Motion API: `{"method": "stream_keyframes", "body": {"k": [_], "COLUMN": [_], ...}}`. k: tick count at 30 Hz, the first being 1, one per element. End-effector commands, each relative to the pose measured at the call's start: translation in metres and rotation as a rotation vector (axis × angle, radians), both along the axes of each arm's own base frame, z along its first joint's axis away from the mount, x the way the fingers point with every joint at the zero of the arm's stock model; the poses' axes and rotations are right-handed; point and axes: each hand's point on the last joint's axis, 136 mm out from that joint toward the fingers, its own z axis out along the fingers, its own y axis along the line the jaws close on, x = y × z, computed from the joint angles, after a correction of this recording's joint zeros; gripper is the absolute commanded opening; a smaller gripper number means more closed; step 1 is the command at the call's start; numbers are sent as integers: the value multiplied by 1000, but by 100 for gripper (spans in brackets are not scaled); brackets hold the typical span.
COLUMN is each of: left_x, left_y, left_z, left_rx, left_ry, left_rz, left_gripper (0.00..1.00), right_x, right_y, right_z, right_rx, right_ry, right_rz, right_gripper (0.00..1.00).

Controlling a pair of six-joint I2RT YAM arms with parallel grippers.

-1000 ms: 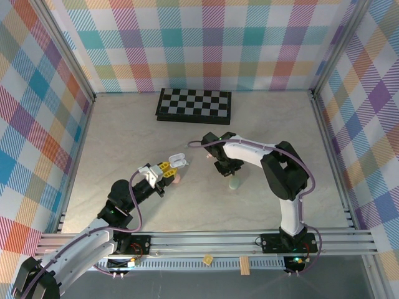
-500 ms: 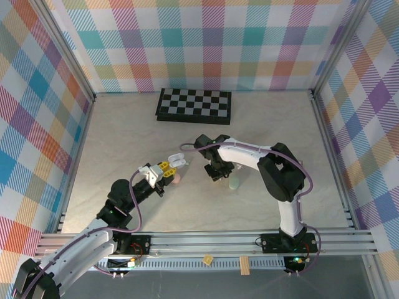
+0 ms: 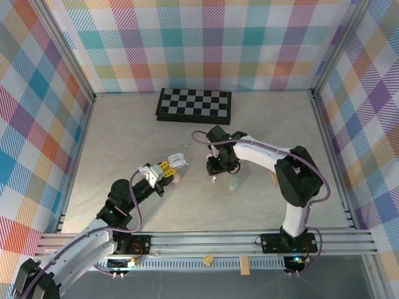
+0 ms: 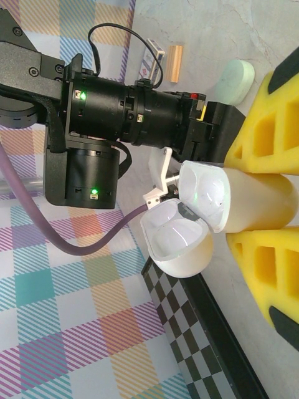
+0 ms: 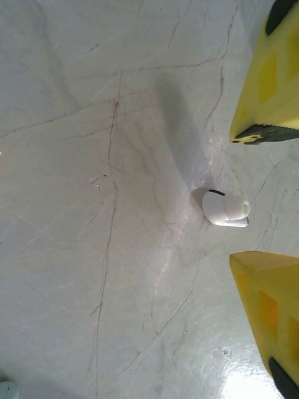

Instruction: Insert wireless bluetooth earbuds into charging case

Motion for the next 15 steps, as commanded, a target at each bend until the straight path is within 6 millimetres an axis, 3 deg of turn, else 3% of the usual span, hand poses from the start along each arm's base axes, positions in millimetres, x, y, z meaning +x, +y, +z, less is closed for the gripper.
{"method": "stream_keyframes", "body": {"k": [1, 6, 15], "left_x": [1, 0, 1], "left_y": [3, 1, -4], "left_z": [19, 17, 17], "left_rx": [-20, -13, -10], "left_ry": [-47, -43, -43], "left_rz": [13, 2, -16], "left_gripper": [0, 0, 0], "right_x": [4, 25, 53], "right_y": [-7, -45, -101], "right_z": [-2, 2, -4], "right_rx": [-31, -61, 54], "right_ry": [17, -37, -62], "right_rz": [-11, -123, -427], "right_gripper": [50, 49, 54]}}
